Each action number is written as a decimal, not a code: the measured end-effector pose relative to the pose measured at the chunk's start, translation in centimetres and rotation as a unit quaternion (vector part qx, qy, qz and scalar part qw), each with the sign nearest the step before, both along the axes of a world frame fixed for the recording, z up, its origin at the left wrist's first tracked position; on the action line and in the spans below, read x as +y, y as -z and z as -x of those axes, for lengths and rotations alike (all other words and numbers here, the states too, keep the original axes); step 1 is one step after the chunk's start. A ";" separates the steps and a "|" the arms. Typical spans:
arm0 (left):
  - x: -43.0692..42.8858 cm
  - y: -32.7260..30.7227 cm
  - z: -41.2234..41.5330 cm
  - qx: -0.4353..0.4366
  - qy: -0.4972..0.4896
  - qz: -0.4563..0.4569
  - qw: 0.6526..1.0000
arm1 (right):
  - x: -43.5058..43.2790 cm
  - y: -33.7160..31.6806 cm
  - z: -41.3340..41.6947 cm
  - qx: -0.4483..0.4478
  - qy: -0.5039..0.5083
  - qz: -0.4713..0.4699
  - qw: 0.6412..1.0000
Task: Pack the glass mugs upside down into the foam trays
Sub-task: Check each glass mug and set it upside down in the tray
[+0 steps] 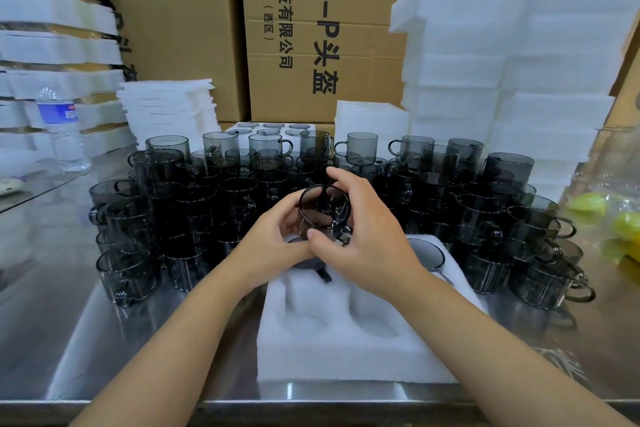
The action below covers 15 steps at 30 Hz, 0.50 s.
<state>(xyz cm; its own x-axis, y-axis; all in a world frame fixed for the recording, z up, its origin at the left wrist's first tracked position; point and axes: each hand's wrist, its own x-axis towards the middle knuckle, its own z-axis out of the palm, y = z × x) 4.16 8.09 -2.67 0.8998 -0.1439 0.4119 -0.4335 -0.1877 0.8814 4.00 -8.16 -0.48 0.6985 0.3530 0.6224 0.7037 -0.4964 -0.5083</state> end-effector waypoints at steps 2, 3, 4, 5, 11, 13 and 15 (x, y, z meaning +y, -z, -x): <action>0.0 -0.1 0.1 0.007 0.009 0.012 1.000 | 0.0 -0.1 0.2 0.008 -0.005 -0.003 1.000; 0.1 0.0 0.1 0.013 0.011 0.023 1.000 | 0.0 -0.1 0.3 0.007 -0.005 -0.004 1.000; 0.1 0.0 0.1 0.018 0.008 0.032 0.999 | 0.0 -0.1 0.3 0.002 -0.004 -0.006 1.000; 0.0 0.0 0.0 0.020 0.005 0.037 0.999 | 0.0 -0.1 0.3 -0.008 0.002 -0.006 1.000; 0.0 0.3 -0.4 0.017 -0.008 0.053 0.998 | -0.1 -0.1 0.1 -0.077 0.068 -0.004 0.995; 0.0 0.4 -0.5 0.007 -0.021 0.057 0.998 | -0.1 0.0 0.1 -0.071 0.056 -0.006 0.996; 0.0 0.5 -0.5 -0.008 -0.033 0.054 0.998 | -0.1 0.1 0.1 -0.056 0.033 -0.009 0.998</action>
<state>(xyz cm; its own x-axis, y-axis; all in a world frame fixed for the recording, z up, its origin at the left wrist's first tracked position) 4.62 8.04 -3.14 0.8988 -0.0376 0.4368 -0.4380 -0.1201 0.8909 3.93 -8.27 -0.54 0.6454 0.2970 0.7037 0.7232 -0.5343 -0.4377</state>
